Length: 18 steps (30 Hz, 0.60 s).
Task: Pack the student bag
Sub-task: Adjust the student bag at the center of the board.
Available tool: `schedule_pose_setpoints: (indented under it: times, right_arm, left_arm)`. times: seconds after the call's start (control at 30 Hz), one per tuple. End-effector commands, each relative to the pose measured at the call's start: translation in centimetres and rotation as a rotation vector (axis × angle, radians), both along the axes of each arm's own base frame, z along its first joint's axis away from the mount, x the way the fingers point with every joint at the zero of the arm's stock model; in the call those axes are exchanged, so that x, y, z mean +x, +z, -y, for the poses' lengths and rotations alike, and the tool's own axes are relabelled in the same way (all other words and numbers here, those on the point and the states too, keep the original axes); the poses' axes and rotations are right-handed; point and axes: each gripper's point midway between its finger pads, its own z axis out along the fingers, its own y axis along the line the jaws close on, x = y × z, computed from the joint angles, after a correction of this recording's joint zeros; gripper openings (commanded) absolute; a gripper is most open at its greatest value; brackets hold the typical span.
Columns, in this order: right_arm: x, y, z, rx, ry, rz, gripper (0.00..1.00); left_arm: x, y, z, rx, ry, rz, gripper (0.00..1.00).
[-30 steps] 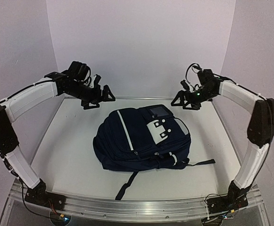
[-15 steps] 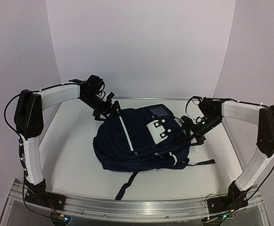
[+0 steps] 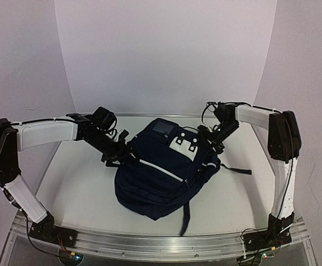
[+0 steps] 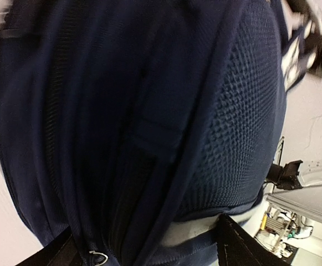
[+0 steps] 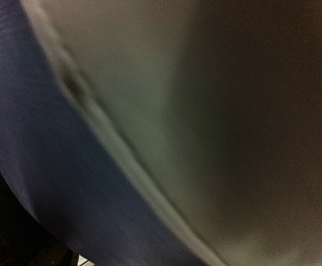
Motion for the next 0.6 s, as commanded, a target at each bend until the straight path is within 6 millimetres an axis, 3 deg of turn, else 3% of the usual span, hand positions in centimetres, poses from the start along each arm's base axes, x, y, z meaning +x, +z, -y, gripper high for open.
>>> schedule_pose_setpoints:
  times: [0.0, 0.13, 0.23, 0.4, 0.57]
  right_arm:
    - [7.4, 2.1, -4.4, 0.109, 0.003, 0.197, 0.93]
    - [9.2, 5.5, -5.7, 0.155, 0.04, 0.313, 0.95]
    - [8.8, 7.7, -4.1, 0.138, 0.053, 0.374, 0.96]
    - [4.2, 9.2, -0.9, 0.076, 0.107, 0.418, 0.98]
    - [0.5, 10.2, 0.5, 0.056, 0.118, 0.418, 0.98]
  left_arm:
    - [-2.8, 1.0, 2.2, -0.07, -0.039, -0.021, 0.76]
    - [-2.3, 2.6, 2.1, -0.095, 0.0, 0.021, 0.81]
    - [-1.1, 4.3, 1.6, -0.096, 0.051, 0.097, 0.89]
    - [1.2, 5.8, -0.2, -0.063, 0.148, 0.168, 0.98]
    - [3.9, 7.0, -3.4, -0.047, 0.267, 0.219, 1.0]
